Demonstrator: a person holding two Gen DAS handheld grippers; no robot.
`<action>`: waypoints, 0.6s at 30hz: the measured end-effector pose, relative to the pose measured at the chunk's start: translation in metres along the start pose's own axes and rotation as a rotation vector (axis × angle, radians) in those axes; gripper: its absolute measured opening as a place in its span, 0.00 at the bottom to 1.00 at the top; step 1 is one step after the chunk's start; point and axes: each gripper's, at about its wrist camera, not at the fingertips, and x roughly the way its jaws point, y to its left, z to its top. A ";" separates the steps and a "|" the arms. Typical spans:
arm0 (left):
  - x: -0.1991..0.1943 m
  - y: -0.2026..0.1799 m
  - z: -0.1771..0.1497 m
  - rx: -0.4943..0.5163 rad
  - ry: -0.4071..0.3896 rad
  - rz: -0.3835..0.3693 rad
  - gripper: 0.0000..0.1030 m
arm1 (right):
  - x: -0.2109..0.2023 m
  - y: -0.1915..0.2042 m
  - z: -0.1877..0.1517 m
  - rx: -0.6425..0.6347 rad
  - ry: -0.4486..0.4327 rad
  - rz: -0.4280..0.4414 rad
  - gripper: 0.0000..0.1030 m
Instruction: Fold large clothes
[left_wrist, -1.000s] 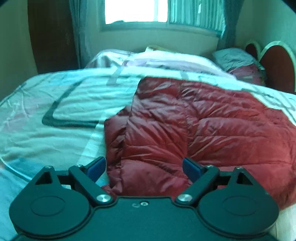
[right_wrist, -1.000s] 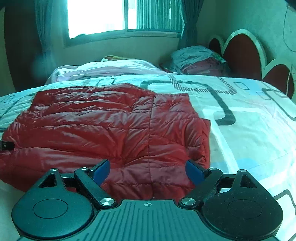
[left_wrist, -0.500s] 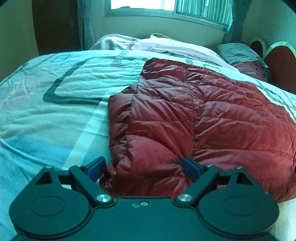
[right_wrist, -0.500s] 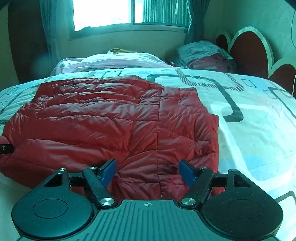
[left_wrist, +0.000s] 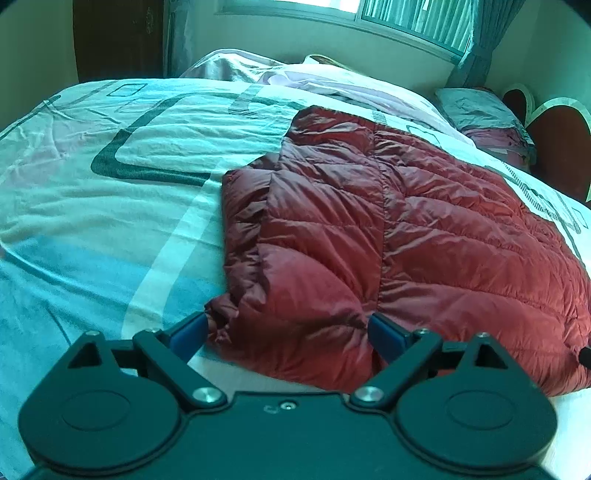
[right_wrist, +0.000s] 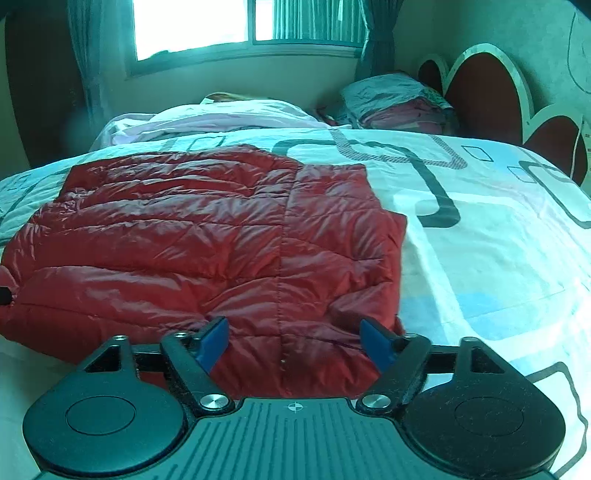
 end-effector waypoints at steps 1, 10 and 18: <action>0.001 0.001 0.000 -0.007 0.008 -0.003 0.91 | 0.000 -0.001 0.000 -0.002 0.002 -0.002 0.82; -0.006 0.020 -0.014 -0.144 0.077 -0.077 0.91 | -0.009 -0.013 -0.007 0.030 0.014 -0.007 0.82; -0.006 0.022 -0.022 -0.205 0.102 -0.123 0.91 | -0.011 -0.026 -0.016 0.074 0.063 -0.015 0.82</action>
